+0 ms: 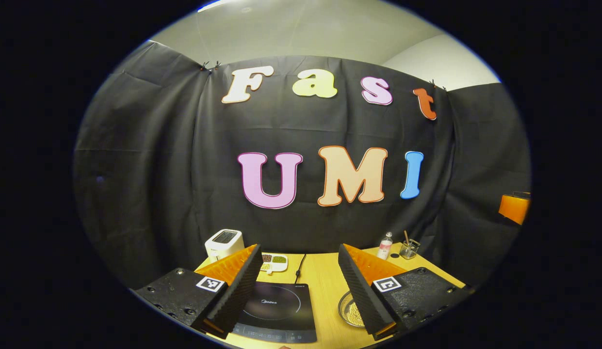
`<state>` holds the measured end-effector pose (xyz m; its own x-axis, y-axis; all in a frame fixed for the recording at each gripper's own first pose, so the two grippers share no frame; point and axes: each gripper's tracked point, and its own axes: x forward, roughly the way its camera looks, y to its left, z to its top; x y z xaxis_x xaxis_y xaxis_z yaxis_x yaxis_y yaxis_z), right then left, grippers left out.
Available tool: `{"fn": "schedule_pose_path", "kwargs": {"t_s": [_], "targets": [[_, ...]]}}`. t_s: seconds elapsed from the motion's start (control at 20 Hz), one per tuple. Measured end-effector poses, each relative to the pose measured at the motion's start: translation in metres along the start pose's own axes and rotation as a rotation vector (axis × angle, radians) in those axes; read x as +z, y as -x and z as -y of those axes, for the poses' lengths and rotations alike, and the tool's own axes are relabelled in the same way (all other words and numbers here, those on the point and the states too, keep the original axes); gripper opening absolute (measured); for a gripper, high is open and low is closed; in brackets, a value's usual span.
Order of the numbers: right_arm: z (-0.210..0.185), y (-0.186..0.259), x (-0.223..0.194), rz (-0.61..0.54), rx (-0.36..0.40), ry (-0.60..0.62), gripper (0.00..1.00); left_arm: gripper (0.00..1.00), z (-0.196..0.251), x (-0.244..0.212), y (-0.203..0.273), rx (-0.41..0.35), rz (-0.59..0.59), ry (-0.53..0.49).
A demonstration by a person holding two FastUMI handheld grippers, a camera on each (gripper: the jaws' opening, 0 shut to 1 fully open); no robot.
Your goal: First push the handle of the pot to place it horizontally, then grasp the pot with both hands and set it on the induction cooktop.
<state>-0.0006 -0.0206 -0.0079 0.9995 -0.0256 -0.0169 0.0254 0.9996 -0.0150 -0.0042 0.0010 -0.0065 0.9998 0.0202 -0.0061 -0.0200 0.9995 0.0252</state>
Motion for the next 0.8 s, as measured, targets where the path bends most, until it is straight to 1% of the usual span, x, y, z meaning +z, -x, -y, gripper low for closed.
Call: {"fn": "schedule_pose_path", "kwargs": {"t_s": [0.05, 0.1, 0.15, 0.2, 0.25, 0.3, 0.35, 0.45, 0.5, 0.55, 0.6, 0.65, 0.7, 0.8], "targets": [[0.001, 0.0, -0.004, -0.005, -0.002, -0.002, 0.99, 0.92, 0.001, -0.001, 0.001, -0.001, 0.0, 0.004], [0.002, -0.001, -0.007, -0.011, -0.003, -0.003, 0.99, 0.95, 0.001, -0.001, 0.002, -0.002, -0.001, 0.006], [0.003, -0.002, -0.011, -0.019, -0.005, 0.0, 0.99, 0.92, 0.001, -0.003, 0.004, -0.001, -0.001, 0.005], [0.004, -0.002, -0.014, -0.025, -0.005, 0.006, 0.99, 0.92, 0.001, -0.002, 0.005, 0.001, 0.001, 0.003], [0.002, -0.002, -0.017, -0.029, -0.001, 0.006, 0.92, 0.92, 0.001, -0.002, 0.007, 0.001, 0.002, -0.003], [0.001, -0.003, -0.021, -0.037, 0.007, 0.002, 0.89, 0.95, 0.001, -0.002, 0.009, 0.003, 0.006, -0.007], [-0.001, -0.003, -0.026, -0.042, 0.02, -0.006, 0.88, 0.92, 0.002, -0.003, 0.01, 0.004, 0.007, -0.01], [-0.003, -0.007, -0.03, -0.047, 0.028, -0.019, 0.71, 0.92, 0.001, -0.005, 0.013, 0.009, 0.006, -0.011], [-0.003, -0.01, -0.033, -0.05, 0.028, -0.019, 0.59, 0.95, -0.001, -0.005, 0.015, 0.012, 0.005, -0.011], [-0.001, -0.011, -0.037, -0.054, 0.022, -0.014, 0.48, 0.95, -0.002, -0.007, 0.017, 0.015, 0.002, -0.01], [0.002, -0.012, -0.04, -0.061, 0.013, -0.003, 0.37, 0.92, -0.004, -0.008, 0.018, 0.018, -0.001, -0.009], [0.004, -0.013, -0.044, -0.065, 0.004, 0.005, 0.29, 0.92, -0.005, -0.01, 0.019, 0.02, -0.005, -0.008], [0.003, -0.014, -0.048, -0.077, 0.01, 0.009, 0.13, 0.95, -0.007, -0.012, 0.02, 0.024, -0.008, -0.008], [-0.003, -0.015, -0.056, -0.095, 0.032, -0.006, 0.06, 0.95, -0.012, -0.014, 0.021, 0.032, -0.013, -0.01]]}}
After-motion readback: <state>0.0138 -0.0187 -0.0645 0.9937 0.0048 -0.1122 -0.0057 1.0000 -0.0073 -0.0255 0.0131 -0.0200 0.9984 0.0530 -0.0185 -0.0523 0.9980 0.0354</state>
